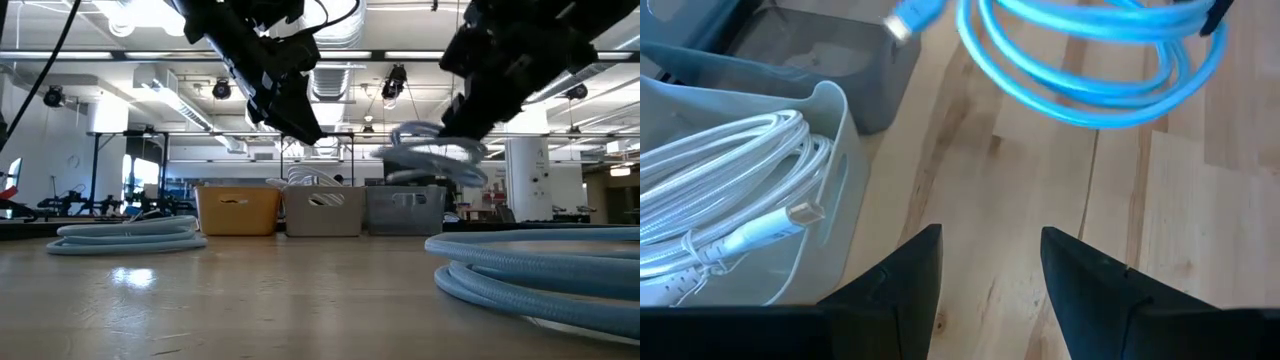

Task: Pick & Place USB Port
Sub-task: Put the top right blue display cable into the black bin

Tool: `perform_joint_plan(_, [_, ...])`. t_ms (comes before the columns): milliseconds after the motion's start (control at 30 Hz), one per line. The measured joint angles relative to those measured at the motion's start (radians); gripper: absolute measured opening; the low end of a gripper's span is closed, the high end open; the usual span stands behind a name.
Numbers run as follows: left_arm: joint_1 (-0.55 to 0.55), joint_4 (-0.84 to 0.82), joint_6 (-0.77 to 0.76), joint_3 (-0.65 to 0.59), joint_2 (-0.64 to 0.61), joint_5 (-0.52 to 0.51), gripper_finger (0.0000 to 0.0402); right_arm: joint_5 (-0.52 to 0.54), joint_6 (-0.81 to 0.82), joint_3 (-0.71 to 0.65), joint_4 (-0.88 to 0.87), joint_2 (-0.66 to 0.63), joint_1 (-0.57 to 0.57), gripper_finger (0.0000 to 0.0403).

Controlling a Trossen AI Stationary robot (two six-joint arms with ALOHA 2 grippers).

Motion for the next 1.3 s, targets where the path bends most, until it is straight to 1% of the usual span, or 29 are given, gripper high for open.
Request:
perform_joint_plan(67, [0.0, 0.0, 0.0, 0.0, 0.0, 0.0, 0.0175, 0.019, -0.036, 0.014, 0.002, -0.01, 0.0, 0.0018])
perform_joint_plan(133, [-0.001, 0.0, 0.0, -0.001, 0.0, 0.0, 0.0175, 0.097, -0.065, 0.024, 0.011, -0.023, 0.0, 0.0018])
perform_joint_plan(200, [-0.002, 0.001, 0.0, -0.001, 0.0, 0.0, 0.0175, 0.226, -0.095, 0.026, 0.015, -0.033, 0.0, 0.0018])
perform_joint_plan(300, [-0.003, 0.01, 0.0, -0.001, 0.0, 0.0, 0.0175, 0.477, -0.113, 0.015, 0.059, -0.039, -0.006, 0.0018])
perform_joint_plan(367, [-0.003, 0.016, 0.0, -0.001, 0.0, 0.0, 0.0174, 0.573, -0.113, -0.001, 0.114, -0.036, -0.018, 0.0018])
perform_joint_plan(400, [-0.003, 0.018, 0.0, -0.001, 0.0, 0.0, 0.0174, 0.585, -0.114, -0.009, 0.147, -0.031, -0.028, 0.0018])
perform_joint_plan(500, [-0.003, 0.025, 0.0, -0.001, 0.0, 0.0, 0.0174, 0.564, -0.113, -0.031, 0.298, -0.007, -0.056, 0.0018])
perform_joint_plan(600, [-0.003, 0.025, 0.0, -0.001, 0.0, 0.0, 0.0175, 0.514, -0.127, -0.061, 0.523, 0.025, -0.091, 0.0018])
perform_joint_plan(667, [-0.003, 0.025, 0.0, -0.001, 0.0, 0.0, 0.0175, 0.447, -0.122, -0.079, 0.654, 0.058, -0.127, 0.0018])
perform_joint_plan(767, [-0.003, 0.026, 0.0, -0.002, 0.0, 0.0, 0.0174, 0.332, -0.058, -0.085, 0.764, 0.108, -0.199, 0.0018])
perform_joint_plan(933, [-0.003, 0.032, 0.0, -0.001, 0.0, 0.001, 0.0175, 0.228, 0.036, -0.077, 0.786, 0.212, -0.324, 0.0018])
perform_joint_plan(1033, [-0.003, 0.032, 0.0, -0.001, 0.0, 0.001, 0.0175, 0.17, 0.071, -0.077, 0.803, 0.274, -0.377, 0.0018])
perform_joint_plan(1167, [-0.003, 0.031, 0.0, -0.002, 0.0, 0.001, 0.0175, 0.094, 0.106, -0.076, 0.895, 0.368, -0.412, 0.0018])
perform_joint_plan(1300, [-0.003, 0.031, 0.0, -0.002, 0.0, 0.001, 0.0175, 0.077, 0.131, -0.067, 0.997, 0.449, -0.422, 0.0019])
